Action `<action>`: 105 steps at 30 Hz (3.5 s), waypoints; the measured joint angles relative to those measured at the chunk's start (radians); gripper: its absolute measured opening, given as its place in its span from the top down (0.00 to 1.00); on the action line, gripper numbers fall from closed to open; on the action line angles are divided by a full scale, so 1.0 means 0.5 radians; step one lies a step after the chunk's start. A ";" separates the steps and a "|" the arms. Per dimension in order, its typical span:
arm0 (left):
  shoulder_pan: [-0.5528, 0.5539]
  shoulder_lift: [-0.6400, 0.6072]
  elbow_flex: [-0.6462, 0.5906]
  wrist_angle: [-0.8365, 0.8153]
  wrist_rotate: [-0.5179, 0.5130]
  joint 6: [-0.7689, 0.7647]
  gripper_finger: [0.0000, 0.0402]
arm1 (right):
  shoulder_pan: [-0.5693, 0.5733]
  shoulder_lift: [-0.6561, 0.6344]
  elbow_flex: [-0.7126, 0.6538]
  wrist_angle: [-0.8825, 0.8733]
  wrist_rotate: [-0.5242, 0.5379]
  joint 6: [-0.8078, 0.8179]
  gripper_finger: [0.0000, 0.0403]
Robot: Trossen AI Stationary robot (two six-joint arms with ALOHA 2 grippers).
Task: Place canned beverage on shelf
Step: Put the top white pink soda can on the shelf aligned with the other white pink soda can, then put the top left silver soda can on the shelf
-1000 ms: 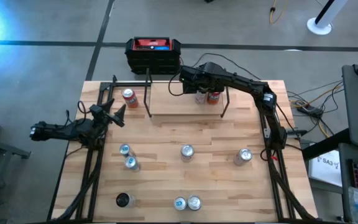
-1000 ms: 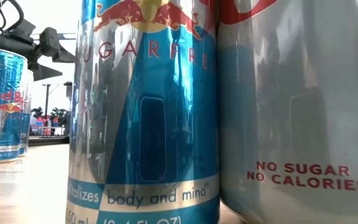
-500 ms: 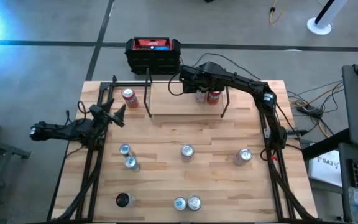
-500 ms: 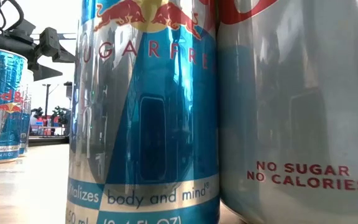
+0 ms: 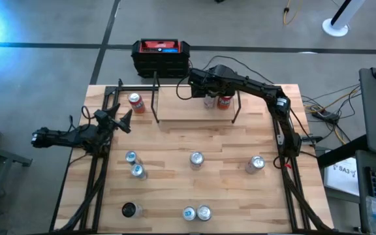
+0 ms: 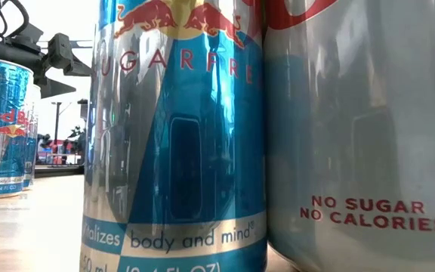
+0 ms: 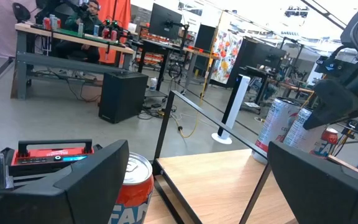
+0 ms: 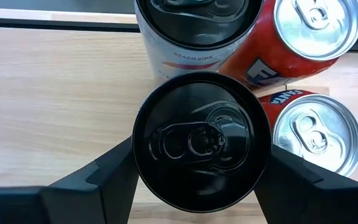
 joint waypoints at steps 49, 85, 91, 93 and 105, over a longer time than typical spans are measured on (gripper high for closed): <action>0.001 0.000 0.001 0.000 0.000 0.000 0.08 | 0.074 -0.003 0.005 -0.074 -0.016 0.017 0.13; 0.000 0.000 0.000 0.000 0.000 0.000 0.08 | 1.128 -0.112 -0.181 -0.310 -0.311 1.139 0.13; 0.001 0.001 0.000 0.000 0.000 0.000 0.08 | 1.246 -0.112 -0.158 -0.317 -0.265 1.393 0.13; 0.000 0.000 0.000 0.000 0.000 0.000 0.08 | 1.271 -0.110 -0.154 -0.315 -0.269 1.431 0.13; 0.000 0.000 0.000 0.000 0.000 0.000 0.08 | 1.396 -0.108 -0.112 0.047 -0.299 1.243 0.13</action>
